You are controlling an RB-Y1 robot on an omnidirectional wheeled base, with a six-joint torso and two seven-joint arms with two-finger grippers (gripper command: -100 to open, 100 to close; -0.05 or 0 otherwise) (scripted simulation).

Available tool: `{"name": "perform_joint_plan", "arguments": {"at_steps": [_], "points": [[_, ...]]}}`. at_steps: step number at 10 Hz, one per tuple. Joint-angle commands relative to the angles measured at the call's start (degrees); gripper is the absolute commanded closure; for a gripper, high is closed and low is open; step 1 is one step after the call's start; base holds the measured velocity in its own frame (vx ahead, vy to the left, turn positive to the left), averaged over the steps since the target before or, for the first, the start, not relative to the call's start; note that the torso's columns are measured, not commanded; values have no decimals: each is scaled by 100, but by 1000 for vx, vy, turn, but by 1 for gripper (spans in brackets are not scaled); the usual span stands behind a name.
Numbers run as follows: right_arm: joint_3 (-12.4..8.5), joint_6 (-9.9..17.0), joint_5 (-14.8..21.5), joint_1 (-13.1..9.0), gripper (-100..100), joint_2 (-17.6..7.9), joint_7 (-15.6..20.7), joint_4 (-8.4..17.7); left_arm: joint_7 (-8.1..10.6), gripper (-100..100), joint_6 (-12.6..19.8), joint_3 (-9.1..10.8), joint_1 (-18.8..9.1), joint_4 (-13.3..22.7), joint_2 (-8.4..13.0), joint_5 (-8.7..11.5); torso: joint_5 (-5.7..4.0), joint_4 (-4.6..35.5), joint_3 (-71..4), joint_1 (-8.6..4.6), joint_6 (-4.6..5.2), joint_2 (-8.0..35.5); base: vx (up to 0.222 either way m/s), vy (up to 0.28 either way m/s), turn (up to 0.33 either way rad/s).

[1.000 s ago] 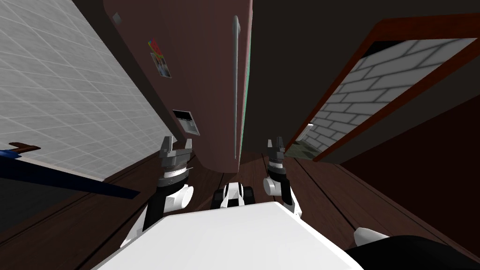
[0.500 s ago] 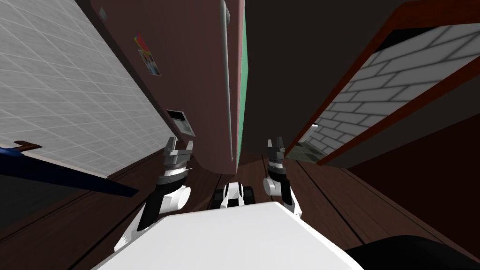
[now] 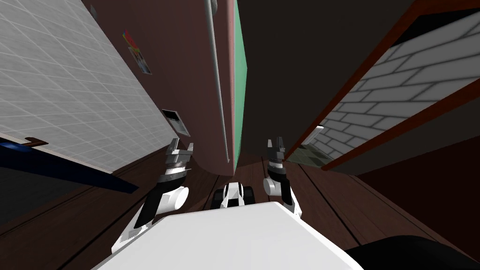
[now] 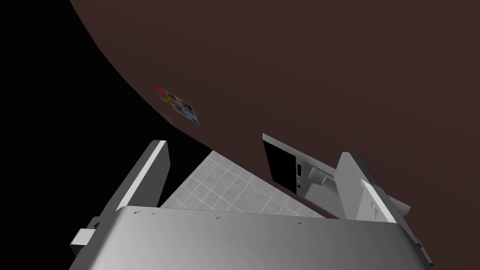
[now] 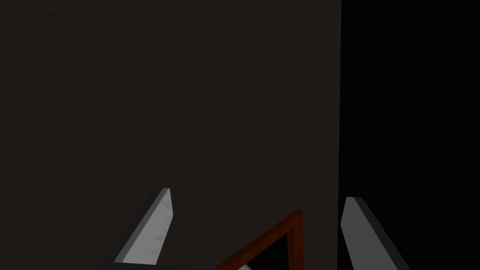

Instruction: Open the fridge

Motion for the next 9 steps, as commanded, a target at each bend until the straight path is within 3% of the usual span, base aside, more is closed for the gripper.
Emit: {"name": "perform_joint_plan", "arguments": {"at_steps": [1, 9], "points": [[0, 0, 0, 0, 0, 0, 0, 0, 55, -100, 362, 93, -15, 24, 26, 198, 3, -1, -3, 10, 0, -5, 84, -130, 65], [-1, 0, 0, 0, 0, -1, 0, 0, 210, -100, 1195, 339, -29, 181, 139, 729, 4, -1, -2, 12, -1, -3, 43, -123, 67]]}}
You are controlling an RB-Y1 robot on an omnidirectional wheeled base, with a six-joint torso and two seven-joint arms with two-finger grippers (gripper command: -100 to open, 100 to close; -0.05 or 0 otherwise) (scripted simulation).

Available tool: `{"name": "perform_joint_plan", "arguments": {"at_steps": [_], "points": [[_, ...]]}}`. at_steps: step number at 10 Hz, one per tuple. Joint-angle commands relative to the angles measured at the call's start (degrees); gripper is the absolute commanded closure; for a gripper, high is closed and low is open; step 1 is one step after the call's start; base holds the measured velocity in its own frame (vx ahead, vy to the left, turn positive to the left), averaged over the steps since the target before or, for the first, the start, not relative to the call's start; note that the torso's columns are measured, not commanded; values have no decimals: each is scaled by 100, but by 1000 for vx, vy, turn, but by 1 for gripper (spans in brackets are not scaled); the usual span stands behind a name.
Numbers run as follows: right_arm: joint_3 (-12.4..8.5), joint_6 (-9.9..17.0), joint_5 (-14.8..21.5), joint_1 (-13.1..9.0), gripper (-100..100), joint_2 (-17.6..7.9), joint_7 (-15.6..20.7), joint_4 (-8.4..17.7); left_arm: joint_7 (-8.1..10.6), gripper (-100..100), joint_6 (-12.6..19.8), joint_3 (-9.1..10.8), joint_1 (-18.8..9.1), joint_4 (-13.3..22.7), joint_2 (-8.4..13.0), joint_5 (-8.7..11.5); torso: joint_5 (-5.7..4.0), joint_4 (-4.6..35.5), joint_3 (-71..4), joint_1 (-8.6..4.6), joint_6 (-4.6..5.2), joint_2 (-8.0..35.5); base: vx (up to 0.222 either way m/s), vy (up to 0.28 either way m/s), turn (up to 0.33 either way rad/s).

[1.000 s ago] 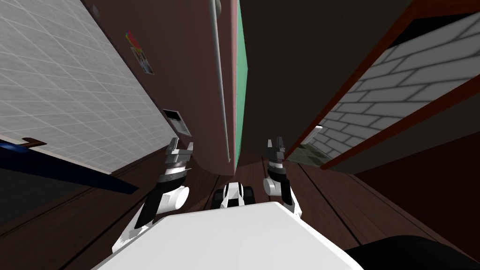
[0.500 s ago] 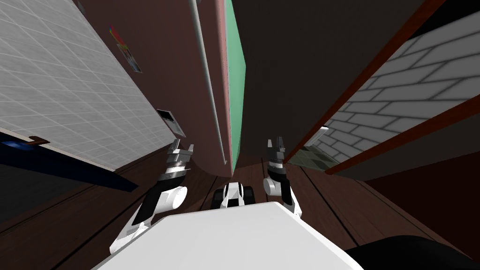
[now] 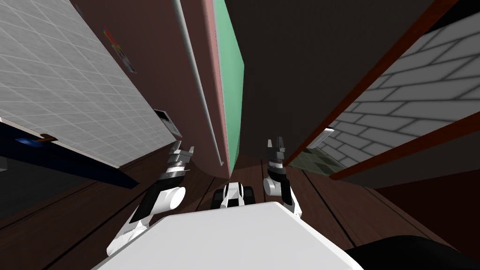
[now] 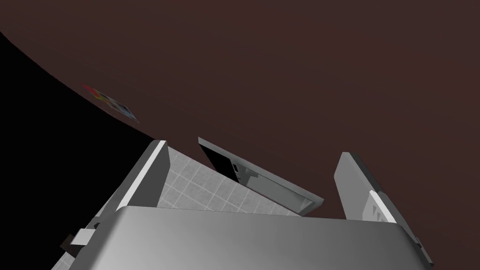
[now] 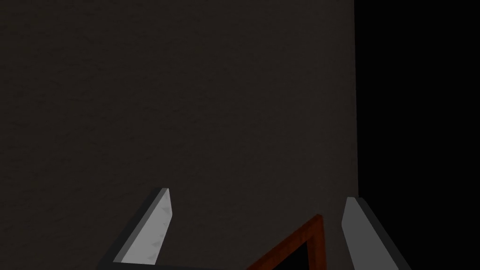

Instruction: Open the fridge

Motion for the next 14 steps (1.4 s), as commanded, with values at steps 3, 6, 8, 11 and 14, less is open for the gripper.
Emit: {"name": "perform_joint_plan", "arguments": {"at_steps": [3, 6, 8, 11, 14], "points": [[0, 0, 0, 0, 0, 0, 0, 0, 108, -100, 518, 155, 17, 77, 35, 333, -3, 2, 4, -10, 1, 8, 40, -143, 72], [0, 0, 0, 0, 0, 0, 0, 0, 179, -100, 898, 268, 12, 144, 1, 577, -2, 0, 1, -7, 0, 1, 40, -150, 82], [1, 0, 0, 0, 0, 0, 0, 0, 229, -100, 1165, 347, 8, 191, -54, 747, -3, -1, -1, -11, 1, -2, 54, -169, 86], [0, 0, 0, 0, 0, 0, 0, 0, 302, -100, 1554, 462, 2, 259, -220, 997, -1, 1, 2, -4, 1, 2, 49, -164, 80], [0, 0, 0, 0, 0, 0, 0, 0, 364, -100, 1885, 560, -1, 314, -526, 1209, -1, 2, 6, -7, 3, 9, 27, -140, 81]]}}
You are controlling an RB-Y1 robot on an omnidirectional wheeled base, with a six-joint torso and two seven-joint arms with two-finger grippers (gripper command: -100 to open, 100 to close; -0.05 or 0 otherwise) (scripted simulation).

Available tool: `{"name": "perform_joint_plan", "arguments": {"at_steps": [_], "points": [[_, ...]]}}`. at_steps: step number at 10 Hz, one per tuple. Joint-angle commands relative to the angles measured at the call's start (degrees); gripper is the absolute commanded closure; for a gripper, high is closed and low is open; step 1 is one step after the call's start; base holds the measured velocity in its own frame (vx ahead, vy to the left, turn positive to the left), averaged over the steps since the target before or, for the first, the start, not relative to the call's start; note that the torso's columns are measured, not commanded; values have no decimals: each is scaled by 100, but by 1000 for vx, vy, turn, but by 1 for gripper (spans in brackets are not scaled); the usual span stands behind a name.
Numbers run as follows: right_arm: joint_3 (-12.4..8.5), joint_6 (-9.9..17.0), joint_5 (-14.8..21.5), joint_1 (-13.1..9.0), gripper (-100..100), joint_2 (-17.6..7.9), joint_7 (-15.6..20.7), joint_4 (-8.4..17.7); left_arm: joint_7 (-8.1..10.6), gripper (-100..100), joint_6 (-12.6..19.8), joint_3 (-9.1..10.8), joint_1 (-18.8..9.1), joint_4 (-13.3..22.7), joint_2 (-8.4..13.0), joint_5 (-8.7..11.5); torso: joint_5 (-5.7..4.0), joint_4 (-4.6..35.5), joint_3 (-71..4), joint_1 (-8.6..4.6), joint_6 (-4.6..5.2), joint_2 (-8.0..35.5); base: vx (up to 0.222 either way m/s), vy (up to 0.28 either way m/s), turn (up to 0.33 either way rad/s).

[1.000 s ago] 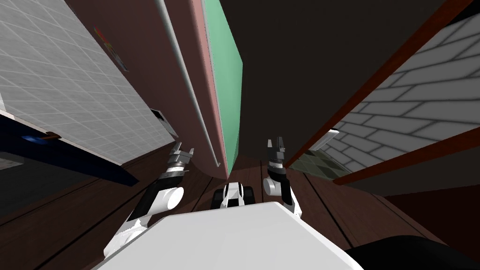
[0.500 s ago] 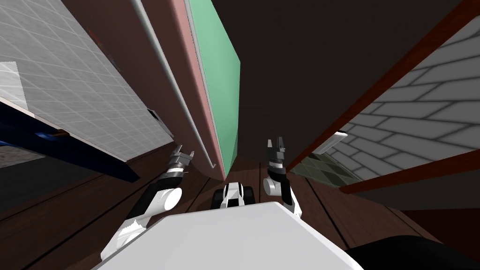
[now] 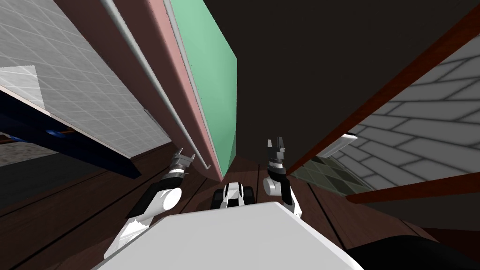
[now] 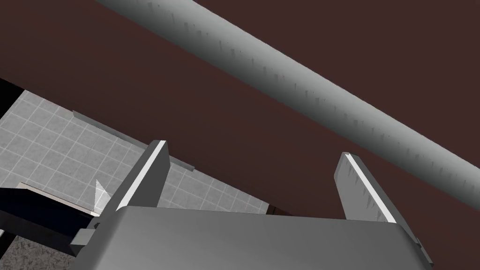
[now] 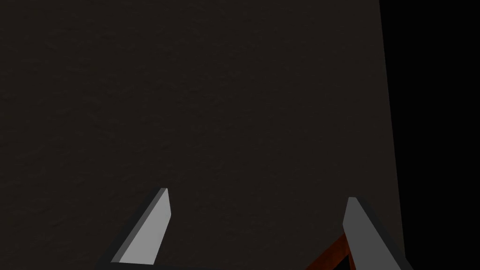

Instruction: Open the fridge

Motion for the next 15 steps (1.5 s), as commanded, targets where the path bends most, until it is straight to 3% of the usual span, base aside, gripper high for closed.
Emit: {"name": "perform_joint_plan", "arguments": {"at_steps": [1, 5, 6, 7, 10, 11, 12, 15], "points": [[-1, 0, 0, 0, 0, -1, 0, 0, 42, -100, 280, 72, -19, 46, -340, 159, 4, -5, -6, 0, 16, -12, 16, -91, 62], [0, 0, 0, 0, 0, -1, 0, 0, 78, -100, 469, 128, -21, 79, -919, 280, 1, -1, -4, 9, -2, -5, 15, -88, 26], [-1, 0, 0, 0, 0, -1, 0, 0, 73, -100, 460, 126, -31, 74, -852, 262, 4, 0, -1, 17, -2, -1, 4, -19, 1], [-1, 0, 0, 0, 0, -2, 0, 0, -50, -100, 187, 252, -319, 361, -761, 296, 5, 1, -1, 19, -3, -1, -116, 35, -21], [-1, 1, 0, -1, 0, -2, 0, 1, -50, -100, 187, 252, -799, 905, -761, 296, -2, -2, -6, -6, -2, -12, -69, 19, -7], [-1, 0, 0, -1, 0, -2, 0, 0, -50, -100, 187, 252, -799, 1034, -761, 296, -5, -9, -20, -15, -3, -33, 7, -6, 1], [-1, 0, 0, 0, 0, -1, 0, 0, -172, -100, -95, 379, -1076, 1255, -655, 330, -4, -10, -21, -11, -3, -33, -84, 14, -26], [-1, 0, 0, -1, 0, -2, 0, 1, -172, -100, -95, 379, -1565, 1833, -655, 330, 1, 1, 0, 7, -4, -4, -71, 17, -5]]}}
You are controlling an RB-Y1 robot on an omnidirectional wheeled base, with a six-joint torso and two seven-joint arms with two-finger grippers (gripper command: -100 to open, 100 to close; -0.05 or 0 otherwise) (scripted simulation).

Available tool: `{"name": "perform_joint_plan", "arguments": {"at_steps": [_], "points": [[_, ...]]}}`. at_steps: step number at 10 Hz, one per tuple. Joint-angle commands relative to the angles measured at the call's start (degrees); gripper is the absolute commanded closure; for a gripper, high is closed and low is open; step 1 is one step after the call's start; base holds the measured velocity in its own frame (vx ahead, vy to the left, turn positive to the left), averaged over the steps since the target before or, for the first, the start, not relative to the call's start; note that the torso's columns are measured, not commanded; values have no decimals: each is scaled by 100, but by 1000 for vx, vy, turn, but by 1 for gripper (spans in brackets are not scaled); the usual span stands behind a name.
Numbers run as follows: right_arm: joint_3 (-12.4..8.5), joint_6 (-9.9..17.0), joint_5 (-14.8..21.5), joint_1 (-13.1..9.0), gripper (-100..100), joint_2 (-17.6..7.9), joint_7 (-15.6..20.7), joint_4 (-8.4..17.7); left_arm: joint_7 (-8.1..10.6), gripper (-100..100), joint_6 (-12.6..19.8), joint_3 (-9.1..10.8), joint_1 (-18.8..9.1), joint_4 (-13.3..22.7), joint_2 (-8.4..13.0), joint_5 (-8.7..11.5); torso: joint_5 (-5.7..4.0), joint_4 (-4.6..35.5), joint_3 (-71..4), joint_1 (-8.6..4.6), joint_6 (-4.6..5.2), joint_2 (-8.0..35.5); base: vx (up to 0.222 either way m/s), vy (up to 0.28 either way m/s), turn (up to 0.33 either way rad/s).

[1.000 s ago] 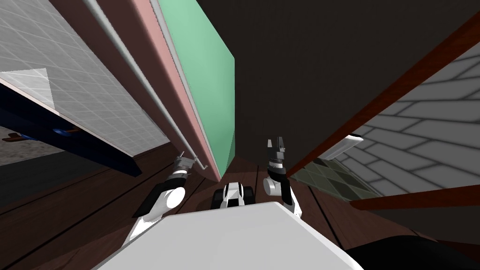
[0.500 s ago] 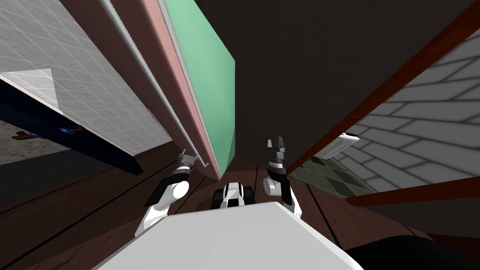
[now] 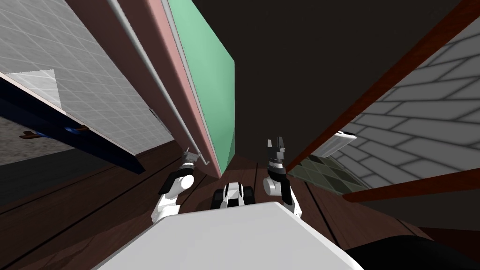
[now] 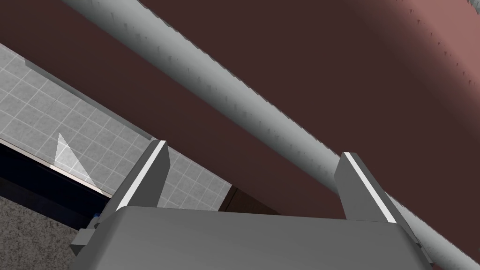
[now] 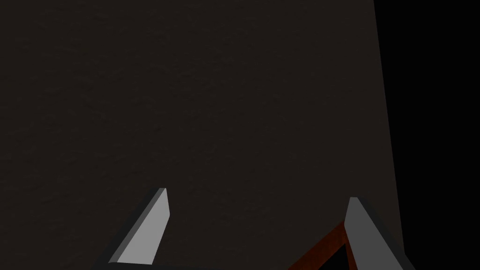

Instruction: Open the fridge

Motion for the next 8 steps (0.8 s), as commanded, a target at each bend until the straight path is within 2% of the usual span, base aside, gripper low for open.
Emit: {"name": "perform_joint_plan", "arguments": {"at_steps": [1, 2, 5, 6, 7, 8], "points": [[0, 0, 0, 1, 0, 0, 0, 0, -3, -100, -12, -5, -214, 434, 2, 3, 0, -9, -15, -6, 1, -23, 6, 1, 7], [0, 0, 0, 1, 0, 0, 0, 0, -124, -100, -294, 122, -490, 669, 107, 38, 7, -23, -26, 0, 5, -45, -77, -11, -30], [0, 0, 0, 0, 0, 0, 0, 0, -124, -100, -294, 122, -981, 1213, 107, 38, 3, -4, -18, 30, -7, -31, -81, 15, -4], [0, 0, 0, 1, 0, 0, 0, 0, -124, -100, -294, 122, -981, 1389, 107, 38, 2, -8, -31, 23, 2, -53, 2, 11, 5], [0, 0, 0, 1, 0, 0, 0, 0, -245, -100, -575, 249, -1229, 1557, 213, 72, 10, -26, -42, 20, 5, -71, -108, 22, -47], [0, 0, 0, -1, 0, 0, 0, 0, -245, -100, -575, 249, -1367, 1743, 213, 72, 7, -14, -35, 46, -8, -56, -131, 18, -42]]}}
